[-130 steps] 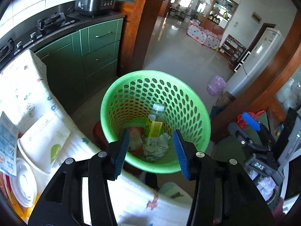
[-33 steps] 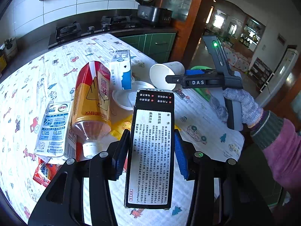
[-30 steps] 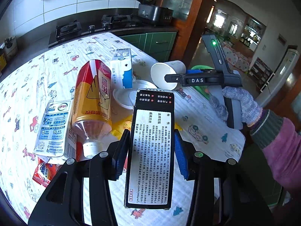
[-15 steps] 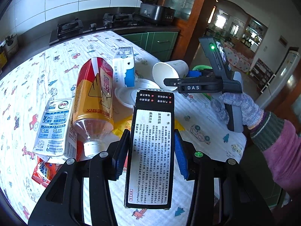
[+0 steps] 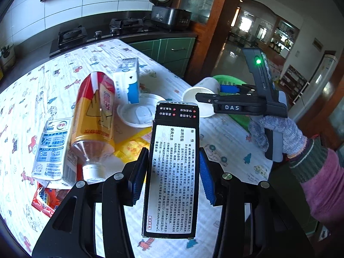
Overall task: Collect trash
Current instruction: 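Grasp the white paper cup with the right tool while the left tool holds the box, then carry the cup and box over the green basket and open both tools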
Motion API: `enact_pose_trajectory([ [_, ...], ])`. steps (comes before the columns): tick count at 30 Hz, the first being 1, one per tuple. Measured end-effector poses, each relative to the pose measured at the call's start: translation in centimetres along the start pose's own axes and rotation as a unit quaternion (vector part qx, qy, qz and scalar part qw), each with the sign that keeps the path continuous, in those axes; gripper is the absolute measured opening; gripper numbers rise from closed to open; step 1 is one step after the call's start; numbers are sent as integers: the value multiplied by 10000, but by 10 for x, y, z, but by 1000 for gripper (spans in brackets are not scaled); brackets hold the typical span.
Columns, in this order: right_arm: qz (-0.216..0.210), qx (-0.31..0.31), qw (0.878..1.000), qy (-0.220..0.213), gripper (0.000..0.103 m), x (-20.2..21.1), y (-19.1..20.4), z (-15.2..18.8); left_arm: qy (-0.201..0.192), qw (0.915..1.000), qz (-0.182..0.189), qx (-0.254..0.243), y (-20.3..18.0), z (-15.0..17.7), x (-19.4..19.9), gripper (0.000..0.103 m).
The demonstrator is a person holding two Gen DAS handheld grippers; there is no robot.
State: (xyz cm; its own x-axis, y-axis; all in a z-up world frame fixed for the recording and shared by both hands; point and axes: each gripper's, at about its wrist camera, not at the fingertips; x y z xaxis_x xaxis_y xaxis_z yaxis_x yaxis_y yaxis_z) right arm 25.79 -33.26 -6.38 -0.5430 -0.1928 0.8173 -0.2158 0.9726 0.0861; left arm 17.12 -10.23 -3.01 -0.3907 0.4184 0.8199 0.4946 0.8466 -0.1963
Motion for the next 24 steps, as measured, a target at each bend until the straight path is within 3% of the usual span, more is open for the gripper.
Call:
enact_pose_trajectory([
  [2,53,-96,9999,-16,75,8,-7,7,15,10000,92,-29,-5,-3,-2,46],
  [5,136,-302,9994,37,57,19,-25,19,24,9998,181,-116,-16,-9,-7,46],
  [10,148,-548,9982,192,48,25,-50,39,70,9994,282,-198,-30,-14,-16,46],
  [19,59,-713,9974,53,32,30,-55,50,107,9994,228,-222,-33,-17,-19,46],
  [22,64,-777,9969,-30,25,32,-56,49,117,9995,214,-204,-32,-17,-20,46],
  [24,53,-831,9965,-86,14,34,-58,50,123,9995,209,-210,-32,-16,-20,46],
])
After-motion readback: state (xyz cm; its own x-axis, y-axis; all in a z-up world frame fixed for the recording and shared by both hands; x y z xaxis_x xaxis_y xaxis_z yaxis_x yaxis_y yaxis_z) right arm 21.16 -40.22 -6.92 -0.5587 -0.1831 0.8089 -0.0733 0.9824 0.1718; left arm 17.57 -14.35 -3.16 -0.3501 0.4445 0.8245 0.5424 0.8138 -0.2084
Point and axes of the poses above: each gripper's, at about its wrist camera, not at the fingertips, and x roughly against the way its jaws point, y to its left, z to its underside, and after that the axes turned 8 degrees about y, right-handed
